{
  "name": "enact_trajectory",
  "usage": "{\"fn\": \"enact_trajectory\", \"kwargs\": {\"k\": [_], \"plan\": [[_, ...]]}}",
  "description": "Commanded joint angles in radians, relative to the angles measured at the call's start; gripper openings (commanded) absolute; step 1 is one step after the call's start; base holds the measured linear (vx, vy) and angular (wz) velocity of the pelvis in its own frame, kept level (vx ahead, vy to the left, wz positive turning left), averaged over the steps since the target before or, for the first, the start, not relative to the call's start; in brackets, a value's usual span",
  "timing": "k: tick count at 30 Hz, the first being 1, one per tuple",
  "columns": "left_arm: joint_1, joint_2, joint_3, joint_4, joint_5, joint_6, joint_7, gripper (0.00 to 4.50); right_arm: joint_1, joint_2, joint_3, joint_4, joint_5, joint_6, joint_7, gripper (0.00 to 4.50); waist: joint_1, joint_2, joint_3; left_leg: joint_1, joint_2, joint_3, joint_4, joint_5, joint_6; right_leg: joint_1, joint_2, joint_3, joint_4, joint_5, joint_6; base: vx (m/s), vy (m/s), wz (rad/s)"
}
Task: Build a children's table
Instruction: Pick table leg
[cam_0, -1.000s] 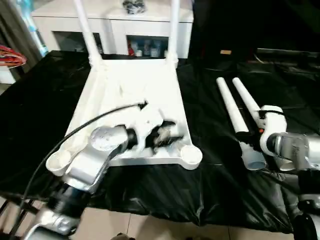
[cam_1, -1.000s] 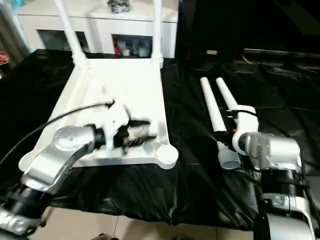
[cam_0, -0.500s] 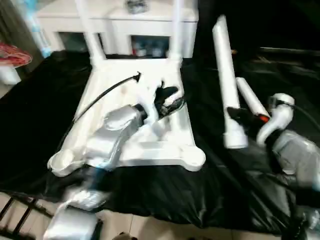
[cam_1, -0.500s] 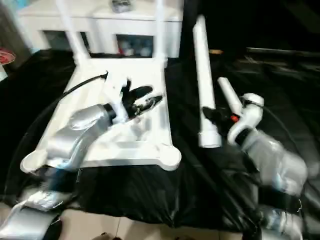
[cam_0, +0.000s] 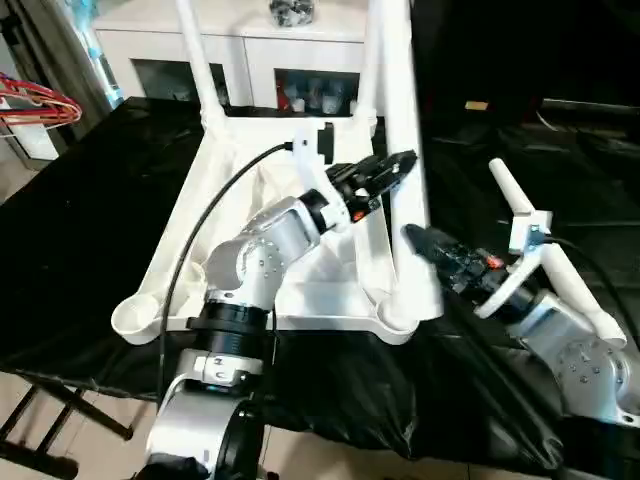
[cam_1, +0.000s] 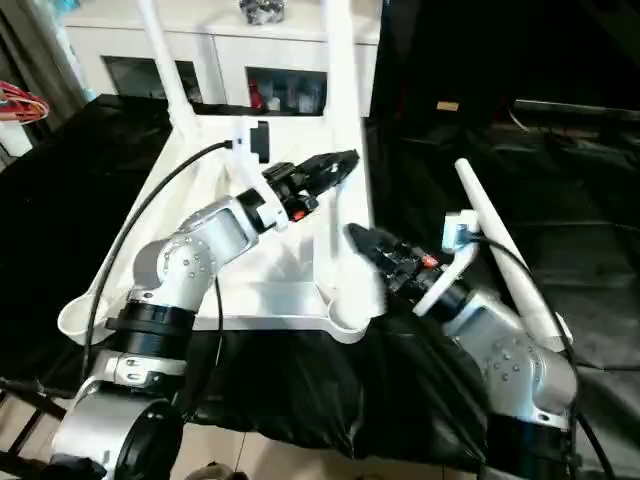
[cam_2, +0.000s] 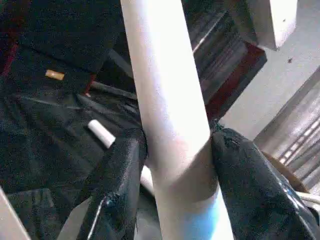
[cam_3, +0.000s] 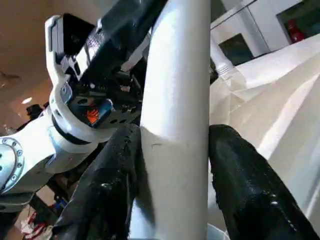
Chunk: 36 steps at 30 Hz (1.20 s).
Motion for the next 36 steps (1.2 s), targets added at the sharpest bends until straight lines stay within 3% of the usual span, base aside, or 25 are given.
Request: {"fn": "enact_trajectory", "kwargs": {"k": [1, 13, 16, 24, 25, 29, 33, 36], "plan": [[-0.026, -0.006, -0.012, 0.011, 0.003, 0.012, 0.023, 2.42, 0.004, -0.004, 0.039, -0.046, 0.028, -0.001, 0.032, 1.83, 0.003, -0.022, -0.075, 0.008, 0.019, -0.017, -0.064, -0.153, 0.047, 0.054, -0.053, 0.039, -0.087, -0.348, -0.127, 0.0, 0.0, 0.0], [-0.008, 0.01, -0.044, -0.021, 0.007, 0.03, -0.015, 2.42, 0.005, -0.03, 0.068, -0.06, 0.02, -0.012, 0.018, 1.83, 0.002, -0.019, -0.074, 0.007, 0.019, -0.017, -0.065, -0.151, 0.047, 0.053, -0.053, 0.039, -0.089, -0.347, -0.123, 0.0, 0.0, 0.0], [-0.008, 0.001, -0.032, -0.024, -0.017, 0.043, -0.02, 2.76, 0.007, -0.039, 0.075, -0.066, 0.01, -0.014, 0.016, 1.83, 0.001, -0.019, -0.074, 0.007, 0.019, -0.017, -0.064, -0.156, 0.045, 0.054, -0.054, 0.039, -0.088, -0.35, -0.125, 0.0, 0.0, 0.0], [-0.003, -0.003, -0.048, -0.029, 0.009, 0.027, 0.002, 2.98, 0.006, -0.052, 0.091, -0.073, 0.0, -0.031, -0.006, 1.83, 0.0, -0.019, -0.073, 0.006, 0.018, -0.018, -0.065, -0.161, 0.044, 0.054, -0.052, 0.039, -0.092, -0.364, -0.114, 0.0, 0.0, 0.0], [-0.005, -0.005, -0.043, -0.026, 0.014, 0.02, 0.017, 2.72, 0.004, -0.055, 0.096, -0.075, -0.005, -0.035, -0.011, 1.83, -0.001, -0.02, -0.073, 0.007, 0.018, -0.018, -0.065, -0.163, 0.043, 0.053, -0.052, 0.038, -0.092, -0.366, -0.111, 0.0, 0.0, 0.0], [-0.022, -0.01, -0.011, 0.001, 0.042, -0.013, 0.105, 2.5, -0.01, -0.058, 0.125, -0.097, -0.042, -0.05, -0.047, 1.83, -0.002, -0.021, -0.073, 0.005, 0.017, -0.019, -0.066, -0.163, 0.039, 0.054, -0.051, 0.037, -0.093, -0.37, -0.101, 0.0, 0.0, 0.0], [-0.03, -0.017, 0.006, 0.004, 0.079, -0.038, 0.211, 2.21, -0.041, -0.048, 0.184, -0.1, -0.138, -0.088, -0.131, 1.82, -0.01, -0.021, -0.073, 0.006, 0.016, -0.018, -0.066, -0.17, 0.032, 0.052, -0.05, 0.037, -0.095, -0.386, -0.091, 0.0, 0.0, 0.0], [-0.031, -0.019, 0.005, 0.004, 0.085, -0.048, 0.217, 2.03, -0.052, -0.041, 0.203, -0.11, -0.151, -0.094, -0.148, 1.82, -0.012, -0.019, -0.072, 0.007, 0.016, -0.018, -0.066, -0.175, 0.032, 0.049, -0.05, 0.037, -0.096, -0.385, -0.093, 0.0, 0.0, 0.0]]}}
